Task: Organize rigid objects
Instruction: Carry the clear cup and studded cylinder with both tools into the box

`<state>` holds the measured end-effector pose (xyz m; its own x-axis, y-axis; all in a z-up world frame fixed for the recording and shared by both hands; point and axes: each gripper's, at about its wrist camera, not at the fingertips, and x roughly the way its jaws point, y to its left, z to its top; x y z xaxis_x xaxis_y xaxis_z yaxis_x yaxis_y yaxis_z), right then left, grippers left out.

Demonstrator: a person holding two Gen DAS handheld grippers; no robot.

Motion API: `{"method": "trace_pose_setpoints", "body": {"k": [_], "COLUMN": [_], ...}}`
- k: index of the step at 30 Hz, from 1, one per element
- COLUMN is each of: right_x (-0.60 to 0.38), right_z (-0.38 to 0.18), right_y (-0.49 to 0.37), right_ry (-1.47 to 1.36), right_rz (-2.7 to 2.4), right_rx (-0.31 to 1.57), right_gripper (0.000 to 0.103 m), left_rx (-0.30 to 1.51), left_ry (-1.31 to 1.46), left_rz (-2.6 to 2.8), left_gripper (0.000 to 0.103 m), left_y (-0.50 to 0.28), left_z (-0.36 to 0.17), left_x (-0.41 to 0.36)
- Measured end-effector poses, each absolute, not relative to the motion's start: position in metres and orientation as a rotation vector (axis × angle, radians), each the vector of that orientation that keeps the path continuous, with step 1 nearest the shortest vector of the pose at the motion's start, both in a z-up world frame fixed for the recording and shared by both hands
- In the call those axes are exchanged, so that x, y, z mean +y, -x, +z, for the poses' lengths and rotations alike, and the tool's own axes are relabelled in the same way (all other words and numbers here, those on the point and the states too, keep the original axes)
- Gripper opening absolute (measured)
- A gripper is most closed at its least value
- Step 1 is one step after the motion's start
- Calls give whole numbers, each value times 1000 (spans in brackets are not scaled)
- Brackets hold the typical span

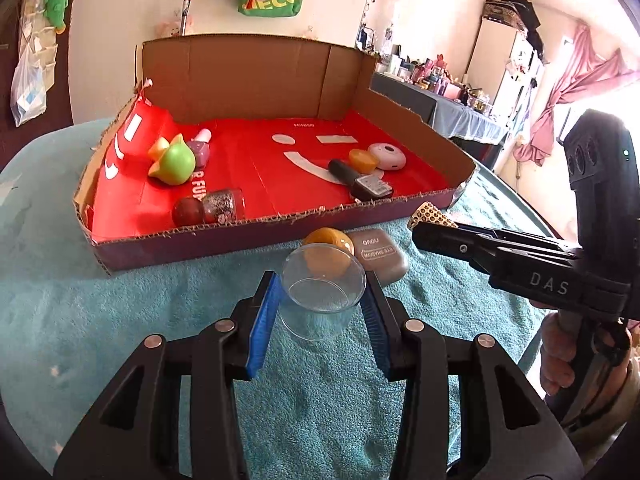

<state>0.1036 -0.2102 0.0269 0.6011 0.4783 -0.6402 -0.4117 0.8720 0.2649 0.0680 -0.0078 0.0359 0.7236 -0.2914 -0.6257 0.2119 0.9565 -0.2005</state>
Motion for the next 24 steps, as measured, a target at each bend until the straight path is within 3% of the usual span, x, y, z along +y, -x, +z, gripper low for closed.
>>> {"method": "trace_pose_setpoints", "body": {"k": [24], "right_x": [-189], "right_z": [71], "right_y": [-115], "right_ry": [-23], "right_rz": [622], "right_rx": [727], "right_gripper": [27], "left_rx": [684], "left_ry": [106], "left_rz": [-259], "left_gripper": [39], "left_y": [-107], "left_z": [73], "left_x": [16]}}
